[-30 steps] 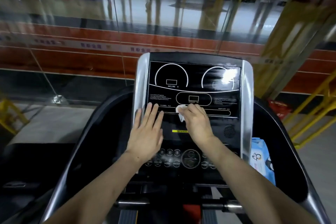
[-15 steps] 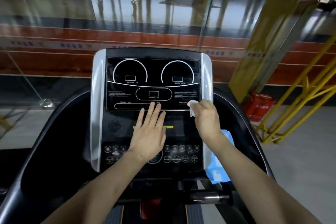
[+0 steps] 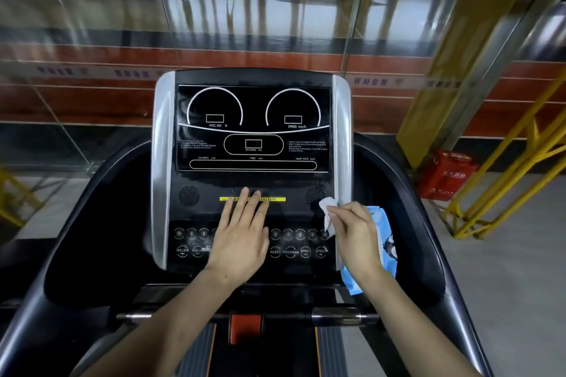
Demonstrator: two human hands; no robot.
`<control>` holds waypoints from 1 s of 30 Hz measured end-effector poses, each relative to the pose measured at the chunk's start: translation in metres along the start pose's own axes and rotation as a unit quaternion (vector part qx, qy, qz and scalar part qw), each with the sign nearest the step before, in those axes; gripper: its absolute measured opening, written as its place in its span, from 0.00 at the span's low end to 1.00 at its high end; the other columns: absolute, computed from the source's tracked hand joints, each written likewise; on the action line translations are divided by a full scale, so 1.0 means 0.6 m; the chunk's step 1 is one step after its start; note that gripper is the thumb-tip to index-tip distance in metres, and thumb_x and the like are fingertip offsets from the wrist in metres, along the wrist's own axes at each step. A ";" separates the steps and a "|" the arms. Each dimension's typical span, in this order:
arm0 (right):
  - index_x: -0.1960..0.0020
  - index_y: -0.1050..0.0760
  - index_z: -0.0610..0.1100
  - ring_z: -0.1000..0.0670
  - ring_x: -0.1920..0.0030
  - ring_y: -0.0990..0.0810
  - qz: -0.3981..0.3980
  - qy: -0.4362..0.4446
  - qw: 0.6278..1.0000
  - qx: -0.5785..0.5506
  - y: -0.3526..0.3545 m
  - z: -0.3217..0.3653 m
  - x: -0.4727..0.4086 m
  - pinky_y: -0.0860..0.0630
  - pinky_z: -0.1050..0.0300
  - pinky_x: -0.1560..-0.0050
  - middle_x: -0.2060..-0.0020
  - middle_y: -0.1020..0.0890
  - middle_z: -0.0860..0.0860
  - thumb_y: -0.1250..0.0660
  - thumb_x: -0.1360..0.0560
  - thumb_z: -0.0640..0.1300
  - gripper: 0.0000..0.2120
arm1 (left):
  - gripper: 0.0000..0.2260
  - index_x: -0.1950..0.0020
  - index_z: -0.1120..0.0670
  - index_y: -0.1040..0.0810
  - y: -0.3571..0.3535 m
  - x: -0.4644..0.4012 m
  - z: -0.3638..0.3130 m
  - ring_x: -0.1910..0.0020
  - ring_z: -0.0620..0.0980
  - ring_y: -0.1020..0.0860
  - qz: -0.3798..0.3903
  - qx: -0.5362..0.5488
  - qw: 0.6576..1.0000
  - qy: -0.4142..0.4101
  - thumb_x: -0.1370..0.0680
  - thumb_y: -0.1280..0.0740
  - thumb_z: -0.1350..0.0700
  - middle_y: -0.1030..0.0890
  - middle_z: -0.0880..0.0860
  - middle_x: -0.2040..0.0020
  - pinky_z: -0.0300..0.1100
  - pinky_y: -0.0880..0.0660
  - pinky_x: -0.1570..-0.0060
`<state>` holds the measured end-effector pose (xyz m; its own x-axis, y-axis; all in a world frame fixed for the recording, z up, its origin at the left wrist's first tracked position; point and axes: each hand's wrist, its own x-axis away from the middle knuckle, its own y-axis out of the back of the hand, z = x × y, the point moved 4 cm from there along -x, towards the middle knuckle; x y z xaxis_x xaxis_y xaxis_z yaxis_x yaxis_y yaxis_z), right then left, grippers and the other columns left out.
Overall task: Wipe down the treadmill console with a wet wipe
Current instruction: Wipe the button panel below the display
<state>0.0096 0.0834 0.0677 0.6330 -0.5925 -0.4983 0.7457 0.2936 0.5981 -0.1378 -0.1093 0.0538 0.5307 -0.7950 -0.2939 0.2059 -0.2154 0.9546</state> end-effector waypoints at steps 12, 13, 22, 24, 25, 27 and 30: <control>0.40 0.15 0.42 0.47 0.51 0.23 0.007 0.065 0.997 0.033 -0.022 -0.033 0.072 0.24 0.59 0.45 0.53 0.20 0.50 0.28 0.23 0.31 0.14 | 0.27 0.17 0.58 0.39 -0.023 0.068 -0.029 0.15 0.57 0.54 -0.020 0.030 0.997 -0.061 0.16 0.48 0.50 0.47 0.58 0.14 0.61 0.49 0.18; 0.39 0.16 0.41 0.48 0.50 0.23 0.011 0.076 0.996 0.037 -0.026 -0.033 0.075 0.25 0.61 0.44 0.51 0.20 0.50 0.28 0.23 0.29 0.15 | 0.27 0.17 0.58 0.39 -0.022 0.072 -0.035 0.15 0.57 0.54 -0.029 0.032 0.997 -0.066 0.16 0.47 0.50 0.47 0.58 0.14 0.62 0.49 0.18; 0.37 0.18 0.38 0.45 0.49 0.23 0.053 0.114 0.987 0.103 -0.054 -0.056 0.071 0.19 0.52 0.48 0.50 0.21 0.50 0.27 0.29 0.24 0.22 | 0.28 0.17 0.58 0.40 -0.059 0.095 -0.066 0.15 0.56 0.52 -0.002 0.030 0.998 -0.053 0.16 0.46 0.49 0.44 0.57 0.15 0.61 0.47 0.18; 0.39 0.17 0.37 0.44 0.51 0.21 0.067 0.138 0.982 0.113 -0.054 -0.069 0.105 0.18 0.52 0.50 0.51 0.18 0.46 0.25 0.31 0.23 0.22 | 0.28 0.17 0.58 0.40 -0.066 0.096 -0.064 0.15 0.56 0.53 0.002 0.034 0.999 -0.042 0.16 0.47 0.49 0.44 0.57 0.15 0.61 0.48 0.18; 0.40 0.17 0.36 0.43 0.51 0.20 0.077 0.149 0.979 0.113 -0.052 -0.074 0.119 0.17 0.51 0.50 0.51 0.17 0.45 0.24 0.32 0.23 0.22 | 0.28 0.17 0.58 0.41 -0.067 0.095 -0.064 0.15 0.56 0.53 0.004 0.036 0.999 -0.038 0.16 0.47 0.49 0.44 0.57 0.15 0.61 0.48 0.18; 0.41 0.16 0.36 0.42 0.50 0.19 0.095 0.164 0.975 0.115 -0.049 -0.074 0.128 0.17 0.52 0.49 0.52 0.16 0.45 0.23 0.33 0.24 0.22 | 0.28 0.17 0.58 0.41 -0.068 0.092 -0.063 0.15 0.57 0.53 0.004 0.032 0.999 -0.037 0.16 0.48 0.49 0.45 0.57 0.15 0.61 0.48 0.18; 0.41 0.16 0.37 0.44 0.50 0.21 0.101 0.156 0.975 0.125 -0.050 -0.066 0.089 0.17 0.49 0.54 0.53 0.17 0.46 0.24 0.32 0.24 0.22 | 0.29 0.16 0.58 0.42 -0.059 0.081 -0.060 0.15 0.56 0.54 -0.003 0.032 0.999 -0.039 0.16 0.49 0.49 0.46 0.57 0.14 0.61 0.49 0.18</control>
<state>0.0291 0.0725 -0.0018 0.8227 -0.2740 -0.4981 0.5506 0.1654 0.8182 -0.0897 -0.1201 0.0037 0.4644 -0.8345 -0.2965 0.1548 -0.2532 0.9550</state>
